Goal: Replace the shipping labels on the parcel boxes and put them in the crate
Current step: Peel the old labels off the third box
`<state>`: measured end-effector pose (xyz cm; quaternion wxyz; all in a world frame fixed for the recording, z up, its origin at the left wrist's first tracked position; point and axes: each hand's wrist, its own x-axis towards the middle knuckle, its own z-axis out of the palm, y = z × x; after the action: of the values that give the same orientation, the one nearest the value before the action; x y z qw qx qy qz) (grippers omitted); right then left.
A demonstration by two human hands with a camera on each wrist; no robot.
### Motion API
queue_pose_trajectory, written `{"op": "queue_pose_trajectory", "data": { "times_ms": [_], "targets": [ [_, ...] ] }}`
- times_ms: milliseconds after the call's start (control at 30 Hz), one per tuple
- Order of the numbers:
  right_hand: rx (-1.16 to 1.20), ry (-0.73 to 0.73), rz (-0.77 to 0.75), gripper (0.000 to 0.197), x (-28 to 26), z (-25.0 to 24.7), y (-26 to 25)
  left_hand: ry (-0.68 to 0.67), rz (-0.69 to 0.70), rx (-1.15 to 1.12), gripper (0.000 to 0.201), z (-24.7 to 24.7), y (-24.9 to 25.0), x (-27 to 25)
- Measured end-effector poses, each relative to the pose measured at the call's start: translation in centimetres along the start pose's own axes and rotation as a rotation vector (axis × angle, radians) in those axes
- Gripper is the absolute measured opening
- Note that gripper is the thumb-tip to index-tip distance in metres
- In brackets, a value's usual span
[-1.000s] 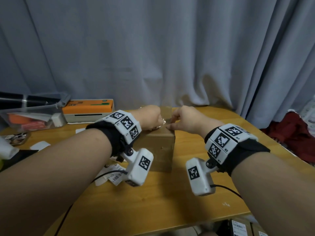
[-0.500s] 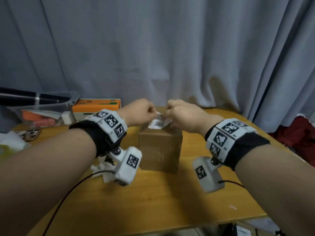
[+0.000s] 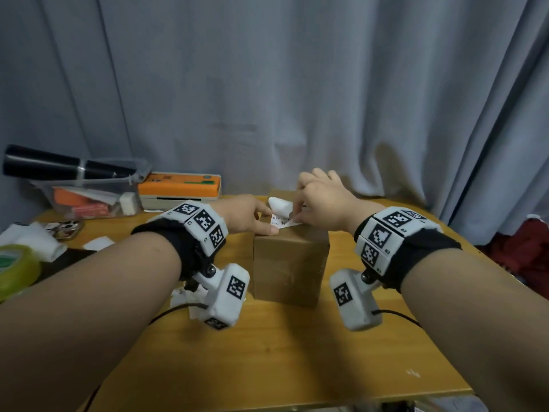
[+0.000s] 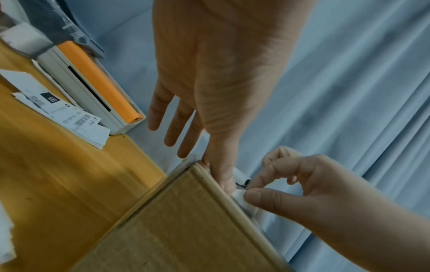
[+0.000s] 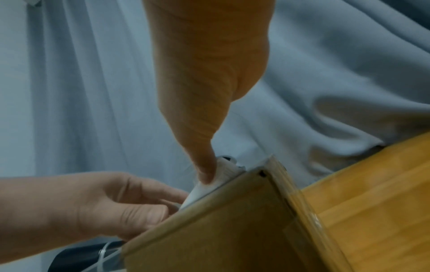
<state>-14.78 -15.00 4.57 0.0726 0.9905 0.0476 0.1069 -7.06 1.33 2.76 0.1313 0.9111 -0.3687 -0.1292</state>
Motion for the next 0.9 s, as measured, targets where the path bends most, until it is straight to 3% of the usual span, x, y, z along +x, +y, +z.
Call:
{"op": "queue_pose_trajectory", "data": {
  "times_ms": [200, 900],
  "targets": [
    [0.097, 0.022, 0.096, 0.013, 0.3, 0.1, 0.4, -0.029, -0.027, 0.071, 0.064, -0.6, 0.3, 0.3],
    [0.298, 0.150, 0.390, 0.012, 1.5, 0.9, 2.6, -0.006, 0.001, -0.026, 0.063, -0.2, -0.4, 0.9]
  ]
}}
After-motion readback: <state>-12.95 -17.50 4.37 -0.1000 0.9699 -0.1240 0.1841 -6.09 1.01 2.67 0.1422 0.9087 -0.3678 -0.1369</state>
